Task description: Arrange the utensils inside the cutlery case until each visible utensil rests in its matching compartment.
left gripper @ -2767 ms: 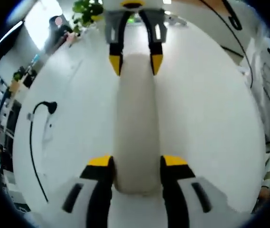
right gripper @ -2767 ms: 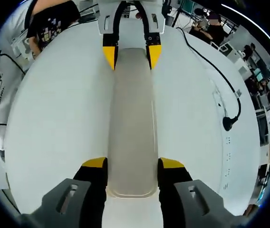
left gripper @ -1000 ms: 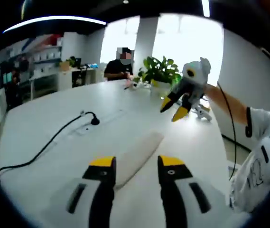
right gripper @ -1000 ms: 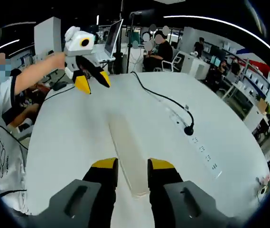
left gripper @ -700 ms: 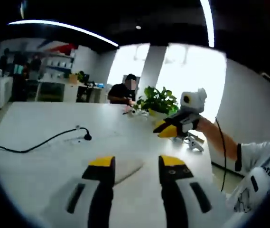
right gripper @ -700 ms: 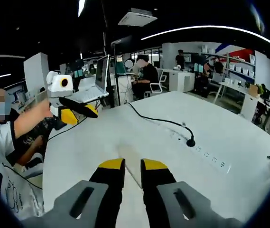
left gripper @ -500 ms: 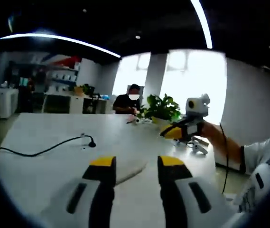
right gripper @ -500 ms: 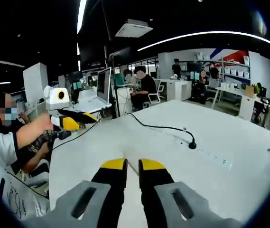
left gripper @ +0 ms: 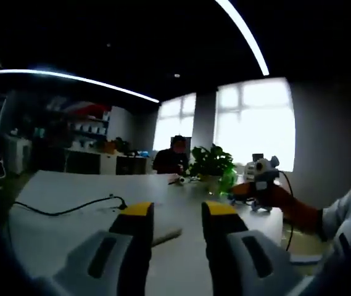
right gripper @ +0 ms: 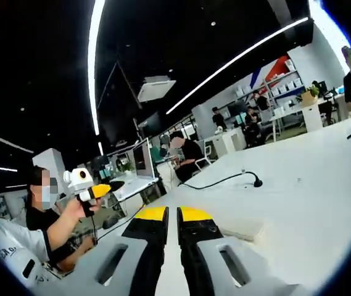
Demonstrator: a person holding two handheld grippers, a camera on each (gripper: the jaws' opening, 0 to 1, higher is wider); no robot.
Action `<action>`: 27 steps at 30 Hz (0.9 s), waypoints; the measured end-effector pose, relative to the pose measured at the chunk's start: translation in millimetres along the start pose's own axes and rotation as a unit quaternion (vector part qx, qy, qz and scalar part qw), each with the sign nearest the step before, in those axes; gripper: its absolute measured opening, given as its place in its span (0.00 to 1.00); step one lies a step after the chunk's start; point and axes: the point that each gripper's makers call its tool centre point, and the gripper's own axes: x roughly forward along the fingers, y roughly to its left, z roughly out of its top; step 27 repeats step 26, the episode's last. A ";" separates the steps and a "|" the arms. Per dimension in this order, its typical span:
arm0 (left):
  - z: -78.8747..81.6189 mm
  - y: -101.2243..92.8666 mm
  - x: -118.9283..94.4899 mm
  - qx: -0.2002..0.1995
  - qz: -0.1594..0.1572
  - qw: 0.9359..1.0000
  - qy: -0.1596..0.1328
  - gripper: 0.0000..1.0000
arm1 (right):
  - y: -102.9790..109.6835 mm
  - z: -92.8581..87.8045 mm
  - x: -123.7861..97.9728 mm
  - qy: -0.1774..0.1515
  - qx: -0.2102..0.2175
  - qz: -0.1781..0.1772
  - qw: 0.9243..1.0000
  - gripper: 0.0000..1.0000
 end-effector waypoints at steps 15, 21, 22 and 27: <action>26.4 -23.3 -71.4 0.077 0.037 0.996 -0.018 0.36 | 40.0 23.4 -37.1 -0.098 -0.096 -0.036 0.990 0.07; 19.0 -47.6 -109.0 0.071 0.041 0.994 -0.077 0.33 | 60.0 35.7 -73.0 -0.177 -0.120 -0.045 0.976 0.07; 19.7 -49.7 -118.0 0.077 0.045 0.992 -0.083 0.33 | 60.3 35.6 -79.0 -0.189 -0.118 -0.052 0.973 0.07; -6.8 -63.9 -135.4 0.107 0.064 0.990 -0.058 0.33 | 66.2 53.0 -104.6 -0.294 -0.074 -0.040 0.952 0.17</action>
